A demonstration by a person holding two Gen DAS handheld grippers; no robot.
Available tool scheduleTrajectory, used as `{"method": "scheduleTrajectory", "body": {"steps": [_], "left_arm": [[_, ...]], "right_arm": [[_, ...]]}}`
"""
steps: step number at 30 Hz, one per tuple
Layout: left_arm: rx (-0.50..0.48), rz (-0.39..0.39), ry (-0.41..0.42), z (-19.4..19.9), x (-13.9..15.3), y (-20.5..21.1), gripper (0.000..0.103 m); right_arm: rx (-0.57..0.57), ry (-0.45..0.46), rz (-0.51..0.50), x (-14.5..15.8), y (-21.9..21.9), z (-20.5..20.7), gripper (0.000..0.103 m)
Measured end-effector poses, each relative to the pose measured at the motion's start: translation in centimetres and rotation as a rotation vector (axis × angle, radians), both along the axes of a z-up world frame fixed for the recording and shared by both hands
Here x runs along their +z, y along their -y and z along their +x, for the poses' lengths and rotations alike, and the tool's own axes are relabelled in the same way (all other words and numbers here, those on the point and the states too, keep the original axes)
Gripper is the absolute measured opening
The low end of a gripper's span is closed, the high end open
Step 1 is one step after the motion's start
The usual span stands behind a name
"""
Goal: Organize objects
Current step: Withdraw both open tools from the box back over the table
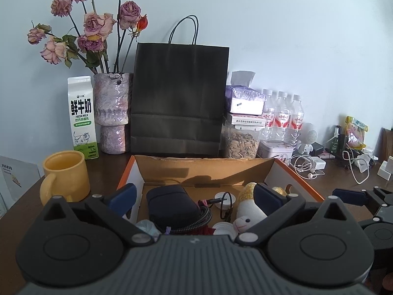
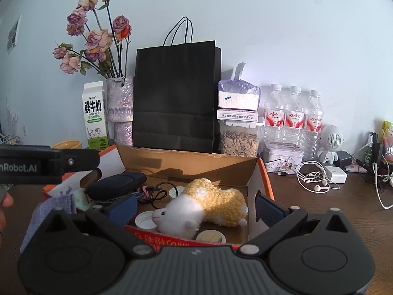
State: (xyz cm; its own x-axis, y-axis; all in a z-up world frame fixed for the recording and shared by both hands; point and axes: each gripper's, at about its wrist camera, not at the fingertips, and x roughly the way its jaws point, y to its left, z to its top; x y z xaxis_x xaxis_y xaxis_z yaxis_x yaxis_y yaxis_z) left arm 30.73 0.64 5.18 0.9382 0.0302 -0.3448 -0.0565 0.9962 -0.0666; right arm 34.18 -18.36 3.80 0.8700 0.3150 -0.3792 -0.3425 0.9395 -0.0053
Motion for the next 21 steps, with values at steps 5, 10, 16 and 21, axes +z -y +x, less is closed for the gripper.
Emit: {"method": "scheduleTrajectory", "body": {"steps": [5, 10, 16, 21], "left_arm": [[0.008, -0.007, -0.005, -2.0, 0.0, -0.5, 0.103], [0.017, 0.002, -0.015, -4.1, -0.2, -1.3, 0.103], [0.03, 0.012, -0.045, -6.3, -0.8, -2.3, 0.103], [0.038, 0.021, -0.073, -8.2, -1.5, -2.9, 0.103]], "right_arm": [[-0.01, -0.002, -0.001, 0.0, 0.9, -1.9, 0.103], [-0.023, -0.007, -0.007, -0.4, 1.7, -4.0, 0.103], [-0.029, -0.031, -0.028, -1.2, 2.4, -6.3, 0.103], [-0.036, -0.056, -0.039, -2.0, 3.0, -8.0, 0.103]]}}
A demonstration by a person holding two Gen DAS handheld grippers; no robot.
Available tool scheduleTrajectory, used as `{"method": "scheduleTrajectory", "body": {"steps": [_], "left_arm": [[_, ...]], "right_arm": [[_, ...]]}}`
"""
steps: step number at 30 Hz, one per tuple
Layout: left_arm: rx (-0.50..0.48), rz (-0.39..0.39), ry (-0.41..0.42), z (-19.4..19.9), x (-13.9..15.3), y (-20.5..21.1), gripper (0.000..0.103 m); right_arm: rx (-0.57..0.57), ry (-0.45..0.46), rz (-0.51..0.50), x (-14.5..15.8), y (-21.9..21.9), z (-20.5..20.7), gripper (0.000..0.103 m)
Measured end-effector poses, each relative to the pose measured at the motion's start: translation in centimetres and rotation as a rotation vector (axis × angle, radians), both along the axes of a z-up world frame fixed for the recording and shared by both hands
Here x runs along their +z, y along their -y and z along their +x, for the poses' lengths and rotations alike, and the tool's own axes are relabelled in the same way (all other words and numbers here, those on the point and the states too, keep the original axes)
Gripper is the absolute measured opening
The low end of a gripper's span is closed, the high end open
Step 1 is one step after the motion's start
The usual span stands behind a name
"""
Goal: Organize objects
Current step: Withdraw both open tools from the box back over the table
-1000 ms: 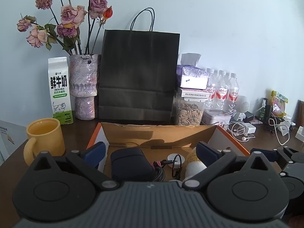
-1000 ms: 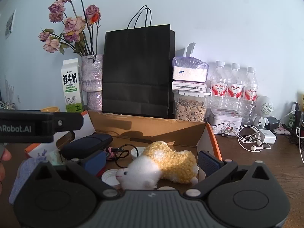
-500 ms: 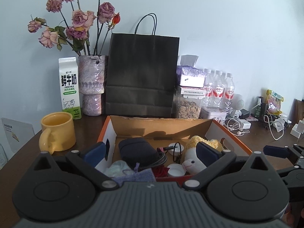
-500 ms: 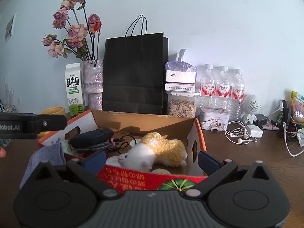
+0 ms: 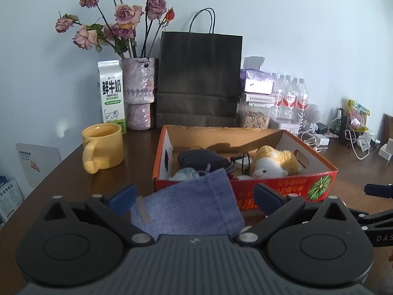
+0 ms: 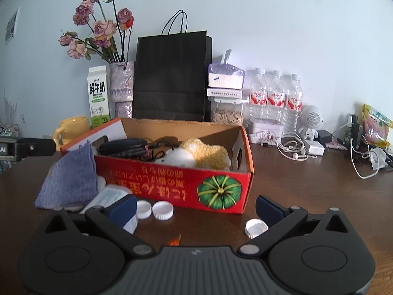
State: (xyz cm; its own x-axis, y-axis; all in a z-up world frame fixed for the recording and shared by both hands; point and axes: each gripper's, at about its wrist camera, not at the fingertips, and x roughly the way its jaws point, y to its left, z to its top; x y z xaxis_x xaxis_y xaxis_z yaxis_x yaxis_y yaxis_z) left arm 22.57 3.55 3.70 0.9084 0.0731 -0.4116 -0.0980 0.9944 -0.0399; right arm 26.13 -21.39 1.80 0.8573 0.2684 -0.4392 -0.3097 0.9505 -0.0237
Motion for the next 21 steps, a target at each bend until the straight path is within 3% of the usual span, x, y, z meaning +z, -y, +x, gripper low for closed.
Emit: {"method": "scheduleTrajectory", "body": {"steps": [21], "left_arm": [[0.03, 0.002, -0.07, -4.9, -2.0, -1.8, 0.103]], "right_arm": [[0.028, -0.068, 0.006, -1.7, 0.1, -4.1, 0.103]]}}
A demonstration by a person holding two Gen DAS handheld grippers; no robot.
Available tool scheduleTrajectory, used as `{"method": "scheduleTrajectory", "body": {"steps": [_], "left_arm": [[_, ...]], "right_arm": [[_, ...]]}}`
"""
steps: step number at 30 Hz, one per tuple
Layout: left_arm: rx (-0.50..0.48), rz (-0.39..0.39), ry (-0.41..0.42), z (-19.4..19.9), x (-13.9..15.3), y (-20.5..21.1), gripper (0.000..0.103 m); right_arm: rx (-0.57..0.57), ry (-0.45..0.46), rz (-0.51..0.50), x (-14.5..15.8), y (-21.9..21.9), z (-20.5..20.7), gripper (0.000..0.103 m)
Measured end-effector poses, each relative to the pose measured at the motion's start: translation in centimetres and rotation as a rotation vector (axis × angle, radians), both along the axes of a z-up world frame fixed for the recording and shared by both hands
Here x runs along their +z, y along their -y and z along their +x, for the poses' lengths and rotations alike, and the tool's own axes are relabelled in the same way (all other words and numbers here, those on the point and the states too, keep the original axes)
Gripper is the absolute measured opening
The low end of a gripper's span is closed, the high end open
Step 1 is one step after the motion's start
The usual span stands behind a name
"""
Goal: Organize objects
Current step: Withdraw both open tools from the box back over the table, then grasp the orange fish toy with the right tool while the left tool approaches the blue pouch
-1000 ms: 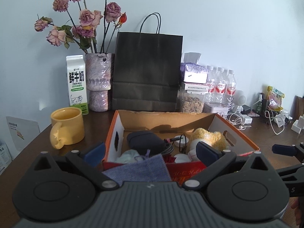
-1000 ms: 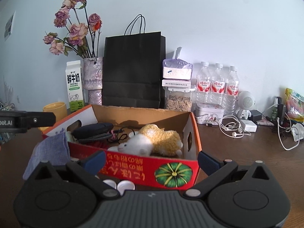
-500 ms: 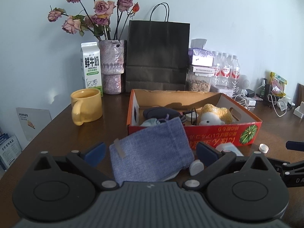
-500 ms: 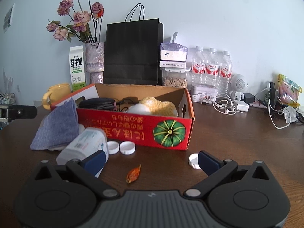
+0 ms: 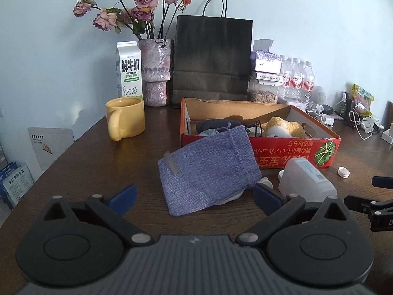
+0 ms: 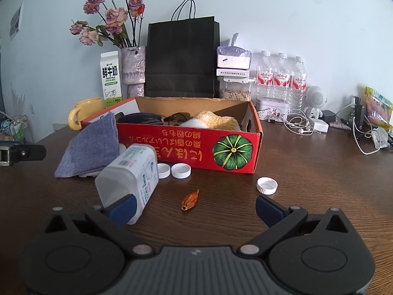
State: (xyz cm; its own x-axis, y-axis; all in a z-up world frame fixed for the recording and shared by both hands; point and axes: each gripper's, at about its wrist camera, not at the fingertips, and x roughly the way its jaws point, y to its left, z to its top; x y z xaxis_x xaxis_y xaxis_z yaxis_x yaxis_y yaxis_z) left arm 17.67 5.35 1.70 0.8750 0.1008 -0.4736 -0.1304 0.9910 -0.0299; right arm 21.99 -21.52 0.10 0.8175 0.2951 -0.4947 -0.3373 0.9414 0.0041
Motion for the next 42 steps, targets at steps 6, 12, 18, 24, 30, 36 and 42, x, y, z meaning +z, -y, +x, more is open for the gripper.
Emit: {"method": "scheduleTrajectory", "body": {"steps": [6, 12, 18, 24, 30, 36, 42], "left_arm": [[0.007, -0.007, -0.002, -0.5, -0.2, -0.3, 0.103], [0.016, -0.012, -0.008, -0.7, -0.3, -0.6, 0.103], [0.024, -0.014, -0.015, -0.8, -0.6, -0.8, 0.103], [0.039, -0.017, -0.023, -0.7, -0.8, -1.0, 0.103], [0.051, -0.013, -0.028, -0.3, -0.9, -1.3, 0.103], [0.057, -0.015, -0.037, 0.2, -1.2, -1.4, 0.103], [0.072, -0.006, -0.035, 1.2, -1.2, -1.8, 0.103]], "right_arm": [[0.007, -0.039, 0.009, -0.3, 0.2, 0.6, 0.103], [0.013, -0.055, -0.015, -0.7, -0.1, 1.3, 0.099], [0.012, -0.095, -0.012, -1.2, -0.5, 3.3, 0.074], [0.04, -0.156, 0.001, -2.2, -1.3, 6.0, 0.04], [0.062, -0.135, -0.005, -2.5, -1.9, 6.1, 0.014], [0.055, -0.11, 0.014, -2.3, -1.6, 5.8, 0.012], [0.003, 0.033, 0.044, -1.4, -0.6, 4.1, 0.012]]}}
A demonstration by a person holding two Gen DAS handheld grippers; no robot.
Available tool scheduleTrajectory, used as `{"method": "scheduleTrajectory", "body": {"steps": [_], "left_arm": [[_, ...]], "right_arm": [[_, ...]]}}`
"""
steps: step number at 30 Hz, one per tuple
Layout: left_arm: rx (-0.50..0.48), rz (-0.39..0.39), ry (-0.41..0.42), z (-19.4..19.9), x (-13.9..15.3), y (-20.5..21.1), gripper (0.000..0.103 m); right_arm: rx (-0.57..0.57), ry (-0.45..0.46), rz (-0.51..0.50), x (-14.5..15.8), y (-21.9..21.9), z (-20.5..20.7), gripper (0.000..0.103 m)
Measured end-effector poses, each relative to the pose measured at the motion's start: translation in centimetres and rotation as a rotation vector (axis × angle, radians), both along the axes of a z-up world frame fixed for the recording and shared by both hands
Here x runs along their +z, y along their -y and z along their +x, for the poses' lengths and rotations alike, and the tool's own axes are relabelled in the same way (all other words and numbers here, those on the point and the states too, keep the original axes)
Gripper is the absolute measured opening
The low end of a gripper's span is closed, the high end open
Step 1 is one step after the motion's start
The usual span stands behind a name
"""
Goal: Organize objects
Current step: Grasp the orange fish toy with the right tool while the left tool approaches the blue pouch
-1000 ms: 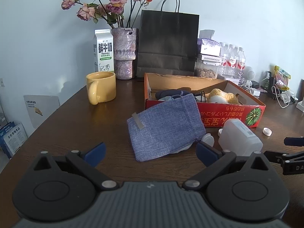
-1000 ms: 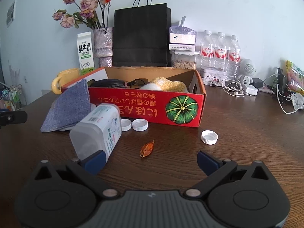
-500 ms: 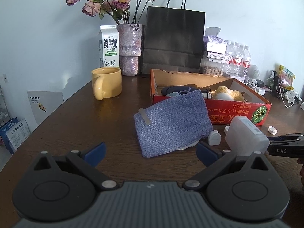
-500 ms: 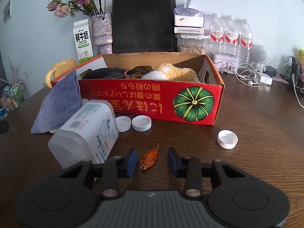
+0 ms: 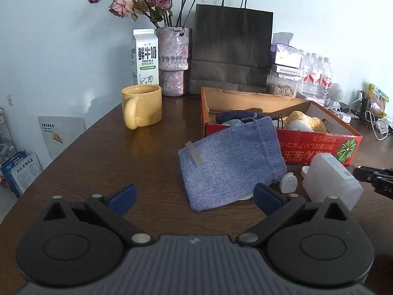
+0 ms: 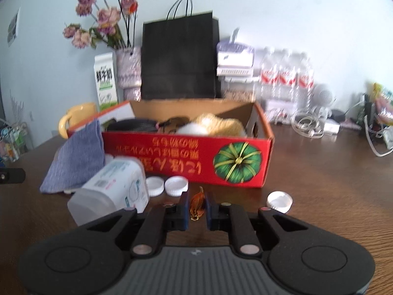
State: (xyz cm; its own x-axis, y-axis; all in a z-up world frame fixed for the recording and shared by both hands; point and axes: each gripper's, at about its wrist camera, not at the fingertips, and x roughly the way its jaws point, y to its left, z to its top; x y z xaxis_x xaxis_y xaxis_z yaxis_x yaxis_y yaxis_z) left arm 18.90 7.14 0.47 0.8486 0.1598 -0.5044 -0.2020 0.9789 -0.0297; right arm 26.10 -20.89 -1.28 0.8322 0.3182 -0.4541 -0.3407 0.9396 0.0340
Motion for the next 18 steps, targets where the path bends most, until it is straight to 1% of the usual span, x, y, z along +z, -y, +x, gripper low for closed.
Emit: {"method": "scheduleTrajectory", "body": {"steps": [2, 4, 9, 11, 13, 14, 16, 18], "left_arm": [[0.009, 0.007, 0.005, 0.5, 0.1, -0.3, 0.103], [0.021, 0.006, 0.008, 1.2, 0.3, -0.7, 0.103], [0.046, -0.027, -0.003, 3.1, 0.3, -2.0, 0.103], [0.049, -0.029, -0.001, 3.9, 0.3, -2.4, 0.1], [0.06, -0.044, 0.0, 4.9, 0.4, -3.0, 0.1], [0.067, -0.052, -0.001, 5.4, 0.4, -3.2, 0.098], [0.078, -0.067, -0.005, 6.4, 0.3, -3.7, 0.092], [0.088, -0.088, -0.012, 7.2, 0.0, -4.2, 0.08]], "right_arm": [[-0.014, 0.034, 0.003, 0.2, 0.2, -0.4, 0.012], [-0.018, 0.047, 0.004, 0.4, 0.4, -0.6, 0.012], [-0.013, 0.045, 0.016, 0.6, 0.6, -0.5, 0.012], [-0.012, 0.045, 0.014, 0.6, 0.6, -0.5, 0.012], [-0.012, 0.045, 0.015, 0.6, 0.6, -0.5, 0.012], [-0.011, 0.044, 0.015, 0.6, 0.5, -0.5, 0.012], [-0.011, 0.042, 0.015, 0.6, 0.5, -0.6, 0.012], [-0.009, 0.039, 0.015, 0.6, 0.5, -0.5, 0.012]]}}
